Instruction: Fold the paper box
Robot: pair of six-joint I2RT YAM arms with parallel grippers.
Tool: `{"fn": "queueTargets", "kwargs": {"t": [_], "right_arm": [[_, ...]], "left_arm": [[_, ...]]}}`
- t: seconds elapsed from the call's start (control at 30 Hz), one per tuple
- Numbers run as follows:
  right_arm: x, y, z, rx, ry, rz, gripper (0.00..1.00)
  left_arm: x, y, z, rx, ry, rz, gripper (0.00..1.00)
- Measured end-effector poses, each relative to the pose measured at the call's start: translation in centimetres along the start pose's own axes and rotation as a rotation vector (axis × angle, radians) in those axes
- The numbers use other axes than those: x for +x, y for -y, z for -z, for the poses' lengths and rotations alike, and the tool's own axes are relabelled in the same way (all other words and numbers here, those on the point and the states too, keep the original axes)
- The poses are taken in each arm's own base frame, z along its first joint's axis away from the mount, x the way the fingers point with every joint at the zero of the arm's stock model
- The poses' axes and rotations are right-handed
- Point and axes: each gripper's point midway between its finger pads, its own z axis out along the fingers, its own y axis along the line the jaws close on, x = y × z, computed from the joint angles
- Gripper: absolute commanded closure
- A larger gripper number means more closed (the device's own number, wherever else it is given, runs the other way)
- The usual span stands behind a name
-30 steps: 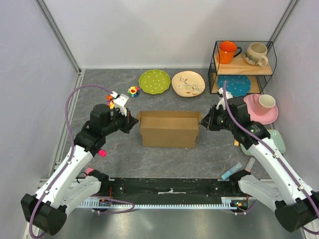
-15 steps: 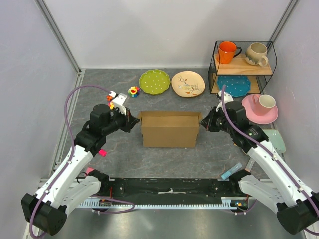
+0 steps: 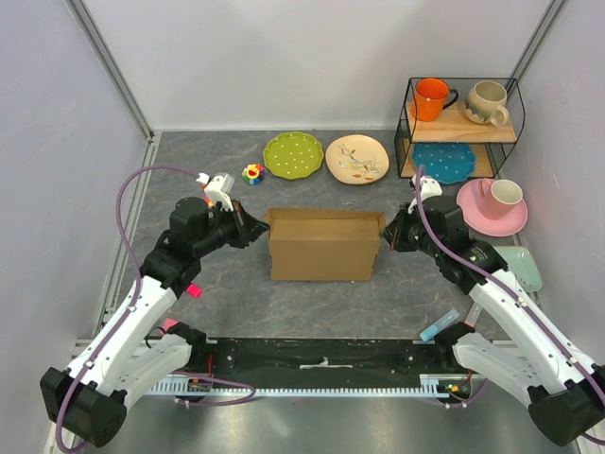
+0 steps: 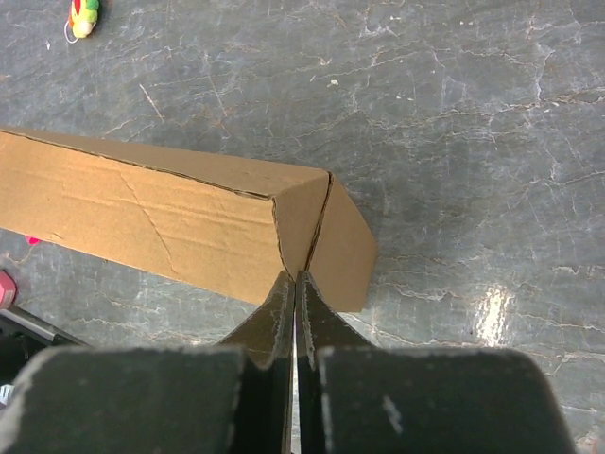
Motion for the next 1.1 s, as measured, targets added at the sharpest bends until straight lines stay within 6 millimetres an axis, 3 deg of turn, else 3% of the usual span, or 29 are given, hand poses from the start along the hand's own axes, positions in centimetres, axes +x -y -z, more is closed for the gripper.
{"fn": "queueTargets", "kwargs": {"t": [0.47,1.1], "right_arm": [[0.3,-0.1,-0.5,0.023,0.028,0.064,1.0],[0.7,-0.9,-0.7,-0.004,0.027,0.08,1.0]], "left_arm": [[0.1,0.0,-0.5,-0.029,0.023,0.268,0.98],[1.2,-1.9,0.5,-0.063,0.069,0.041,0.98]]}}
